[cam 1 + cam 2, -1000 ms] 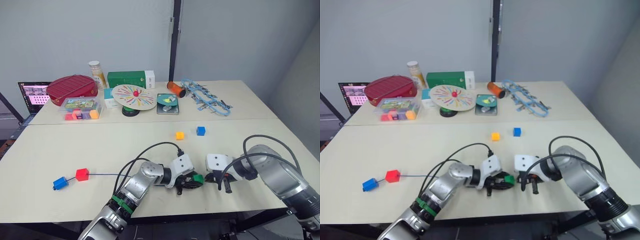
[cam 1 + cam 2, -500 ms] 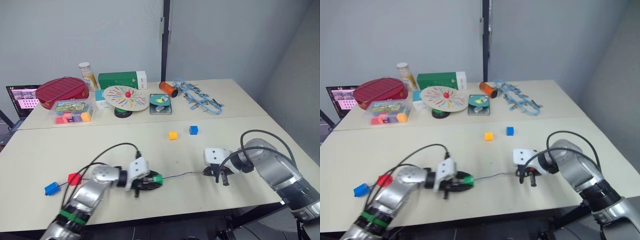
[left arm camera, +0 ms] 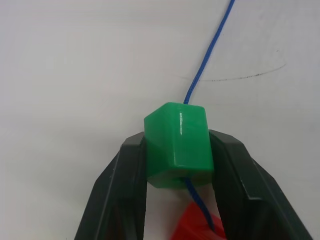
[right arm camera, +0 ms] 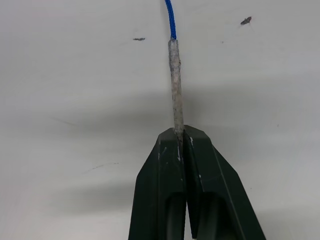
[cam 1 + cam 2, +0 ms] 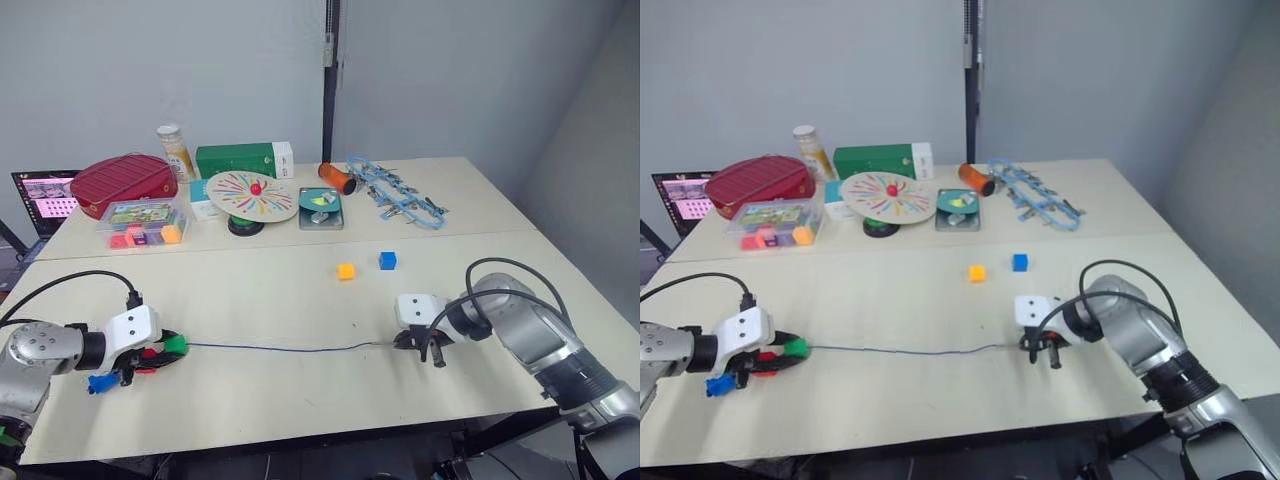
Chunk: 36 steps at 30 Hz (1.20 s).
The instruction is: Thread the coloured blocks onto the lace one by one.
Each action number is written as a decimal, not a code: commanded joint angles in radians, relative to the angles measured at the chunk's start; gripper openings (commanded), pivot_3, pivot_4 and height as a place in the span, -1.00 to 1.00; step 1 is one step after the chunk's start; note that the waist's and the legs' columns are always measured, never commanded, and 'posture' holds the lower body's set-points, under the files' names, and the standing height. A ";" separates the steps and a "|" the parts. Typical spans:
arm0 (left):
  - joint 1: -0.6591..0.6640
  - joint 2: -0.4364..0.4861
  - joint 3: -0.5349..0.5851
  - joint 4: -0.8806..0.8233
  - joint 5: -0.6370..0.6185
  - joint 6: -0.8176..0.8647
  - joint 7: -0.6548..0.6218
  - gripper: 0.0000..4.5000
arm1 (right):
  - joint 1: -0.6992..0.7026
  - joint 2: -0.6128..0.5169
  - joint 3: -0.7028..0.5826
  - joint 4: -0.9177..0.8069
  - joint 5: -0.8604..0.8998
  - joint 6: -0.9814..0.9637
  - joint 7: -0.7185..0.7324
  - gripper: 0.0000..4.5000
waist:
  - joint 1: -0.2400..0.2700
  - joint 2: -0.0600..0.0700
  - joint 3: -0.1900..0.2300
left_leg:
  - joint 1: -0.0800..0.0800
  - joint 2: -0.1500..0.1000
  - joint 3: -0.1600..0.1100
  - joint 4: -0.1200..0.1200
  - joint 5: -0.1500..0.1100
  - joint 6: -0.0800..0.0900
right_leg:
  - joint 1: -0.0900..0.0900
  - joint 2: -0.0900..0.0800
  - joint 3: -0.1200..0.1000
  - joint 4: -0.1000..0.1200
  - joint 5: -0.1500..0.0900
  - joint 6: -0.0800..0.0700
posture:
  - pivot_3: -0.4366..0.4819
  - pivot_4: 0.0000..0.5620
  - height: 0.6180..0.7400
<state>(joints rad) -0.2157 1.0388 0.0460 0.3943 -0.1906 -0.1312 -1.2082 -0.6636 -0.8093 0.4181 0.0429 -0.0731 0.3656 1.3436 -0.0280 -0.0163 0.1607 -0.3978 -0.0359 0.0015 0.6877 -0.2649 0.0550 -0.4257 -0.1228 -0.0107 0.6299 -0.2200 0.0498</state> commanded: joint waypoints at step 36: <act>-0.257 -0.793 -0.365 -0.175 0.012 0.212 0.150 0.99 | 0.037 -0.028 -0.040 -0.091 0.010 0.065 -0.032 -1.00 | 0.028 -0.002 0.001 | -0.008 -0.003 0.000 0.014 -0.003 0.006 | 0.001 0.000 0.000 -0.002 0.003 0.005 | -0.05 -0.47 1.00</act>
<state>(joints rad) -0.4665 0.2541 -0.3270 0.2540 -0.1886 0.1033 -1.0842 -0.6260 -0.8222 0.4043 -0.0200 -0.0652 0.4386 1.3118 0.0001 -0.0187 0.1619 -0.4060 -0.0387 0.0008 0.7020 -0.2676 0.0606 -0.4241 -0.1226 -0.0110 0.6281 -0.2169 0.0552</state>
